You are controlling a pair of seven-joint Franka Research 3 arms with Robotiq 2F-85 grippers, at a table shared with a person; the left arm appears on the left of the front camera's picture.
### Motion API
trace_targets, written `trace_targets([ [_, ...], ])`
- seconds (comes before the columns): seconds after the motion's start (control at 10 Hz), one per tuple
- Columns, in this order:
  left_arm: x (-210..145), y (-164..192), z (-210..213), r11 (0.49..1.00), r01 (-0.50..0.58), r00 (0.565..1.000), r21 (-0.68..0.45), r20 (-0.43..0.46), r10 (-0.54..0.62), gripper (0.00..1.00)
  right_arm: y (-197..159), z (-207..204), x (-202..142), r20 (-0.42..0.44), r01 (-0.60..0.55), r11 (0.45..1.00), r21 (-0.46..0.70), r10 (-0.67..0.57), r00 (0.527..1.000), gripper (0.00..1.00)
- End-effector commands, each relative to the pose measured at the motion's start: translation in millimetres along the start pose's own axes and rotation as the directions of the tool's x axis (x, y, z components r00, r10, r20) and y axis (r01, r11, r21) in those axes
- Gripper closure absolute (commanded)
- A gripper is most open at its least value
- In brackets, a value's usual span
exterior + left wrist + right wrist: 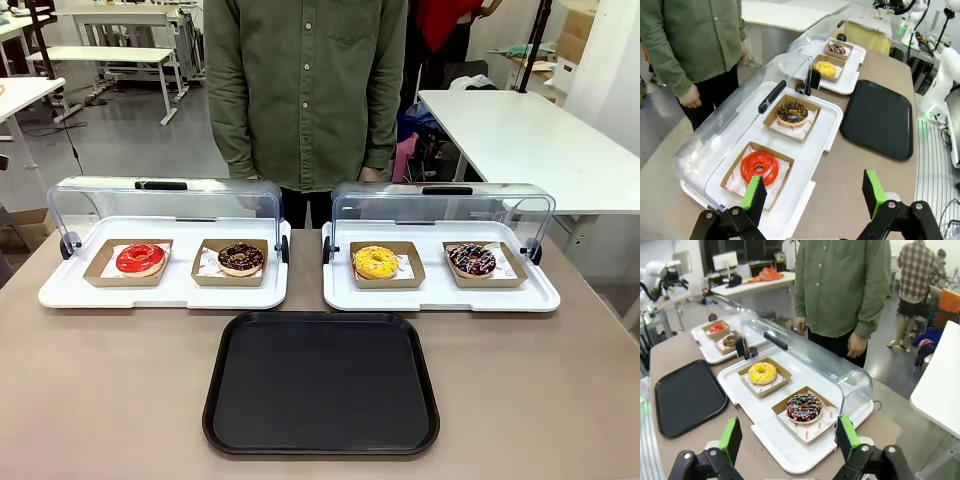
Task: Move the second donut from the left to the tray.
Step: Pick up the Paper togo box containing the Donut indicated by the person and place it on the Handle tray.
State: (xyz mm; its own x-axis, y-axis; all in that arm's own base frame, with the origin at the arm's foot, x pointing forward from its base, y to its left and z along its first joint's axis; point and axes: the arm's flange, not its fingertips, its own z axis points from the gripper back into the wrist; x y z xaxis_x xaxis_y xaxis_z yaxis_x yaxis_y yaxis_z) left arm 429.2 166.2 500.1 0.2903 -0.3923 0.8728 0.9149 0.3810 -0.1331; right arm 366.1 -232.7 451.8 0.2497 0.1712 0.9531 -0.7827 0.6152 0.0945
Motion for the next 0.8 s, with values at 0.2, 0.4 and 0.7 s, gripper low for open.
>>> trace_targets([
  [0.2, -7.5, -15.7, -6.4, 0.999, 0.019, 0.999, 0.026, 0.041, -0.020, 0.00, -6.0, 0.7, 0.1, -0.002, -0.009, 1.000, -0.024, 0.009, 1.000, 0.00],
  [0.4, -7.5, -8.8, -2.6, 1.000, -0.005, 1.000, 0.000, 0.022, 0.005, 0.00, -5.7, 1.9, -3.4, -0.012, 0.021, 1.000, -0.014, -0.021, 1.000, 0.00],
  [0.7, -7.5, -8.8, -2.6, 1.000, -0.005, 1.000, 0.000, 0.022, 0.005, 0.00, -5.7, 1.9, -3.4, -0.012, 0.021, 1.000, -0.014, -0.021, 1.000, 0.00],
])
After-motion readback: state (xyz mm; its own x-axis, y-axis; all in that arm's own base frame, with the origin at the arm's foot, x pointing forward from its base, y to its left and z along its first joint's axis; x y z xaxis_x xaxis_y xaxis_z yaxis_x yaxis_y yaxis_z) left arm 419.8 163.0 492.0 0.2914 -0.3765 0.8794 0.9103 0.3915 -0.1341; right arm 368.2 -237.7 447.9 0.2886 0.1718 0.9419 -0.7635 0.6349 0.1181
